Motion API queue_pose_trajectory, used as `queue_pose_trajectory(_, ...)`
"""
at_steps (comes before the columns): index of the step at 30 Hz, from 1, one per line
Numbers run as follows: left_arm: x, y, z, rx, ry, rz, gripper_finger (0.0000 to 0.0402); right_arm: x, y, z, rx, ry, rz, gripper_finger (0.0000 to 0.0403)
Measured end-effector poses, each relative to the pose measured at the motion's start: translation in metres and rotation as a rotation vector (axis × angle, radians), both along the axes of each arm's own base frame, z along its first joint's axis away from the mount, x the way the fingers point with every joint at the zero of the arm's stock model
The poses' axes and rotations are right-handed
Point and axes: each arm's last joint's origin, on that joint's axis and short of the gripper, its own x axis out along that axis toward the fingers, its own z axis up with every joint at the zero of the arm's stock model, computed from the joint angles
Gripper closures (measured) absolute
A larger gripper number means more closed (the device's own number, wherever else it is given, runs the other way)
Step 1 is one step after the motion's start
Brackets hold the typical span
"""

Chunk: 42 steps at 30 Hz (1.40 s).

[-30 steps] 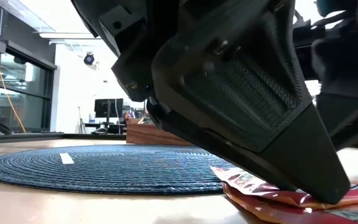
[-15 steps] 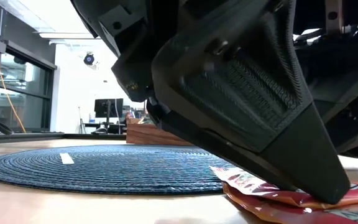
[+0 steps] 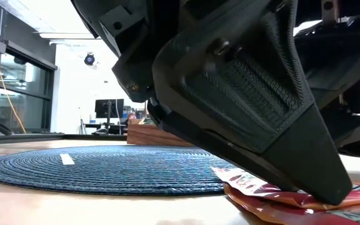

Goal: Pick & Place Tea
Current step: Put the orange tea bag into the right section of the wooden organizer

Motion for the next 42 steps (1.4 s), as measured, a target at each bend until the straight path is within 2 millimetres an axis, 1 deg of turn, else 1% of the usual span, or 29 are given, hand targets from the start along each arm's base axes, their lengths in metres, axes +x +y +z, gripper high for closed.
queue_pose_trajectory(6, 0.0, 0.0, 0.0, 0.0, 0.0, 0.0, 0.0287, 0.0, 0.0, 0.0, 0.015, 0.005, -0.024, 0.0223)
queue_pose_trajectory(11, 0.0, 0.0, 0.0, 0.0, 0.0, 0.0, 0.0287, -0.003, 0.005, 0.0, 0.052, 0.021, -0.042, 0.0224)
queue_pose_trajectory(20, 0.0, 0.0, 0.0, 0.0, 0.0, 0.0, 0.0287, -0.005, 0.007, 0.0, 0.113, 0.051, -0.115, 0.0224)
queue_pose_trajectory(25, 0.0, 0.0, 0.0, -0.001, 0.0, 0.0, 0.0287, -0.001, 0.01, 0.001, 0.11, 0.048, -0.105, 0.0224)
queue_pose_trajectory(29, 0.0, 0.0, 0.0, 0.0, 0.0, 0.0, 0.0287, 0.008, 0.017, -0.007, 0.104, 0.072, -0.065, 0.0224)
queue_pose_trajectory(34, 0.0, 0.0, 0.0, -0.001, 0.0, 0.0, 0.0287, 0.019, 0.024, -0.012, 0.108, 0.073, -0.049, 0.0224)
queue_pose_trajectory(38, 0.0, 0.0, 0.0, -0.001, 0.0, 0.0, 0.0287, 0.02, 0.024, -0.011, 0.09, 0.065, -0.043, 0.0226)
queue_pose_trajectory(42, 0.0, 0.0, 0.0, -0.002, 0.001, 0.0, 0.0287, 0.019, 0.023, -0.01, 0.072, 0.066, -0.045, 0.0242)
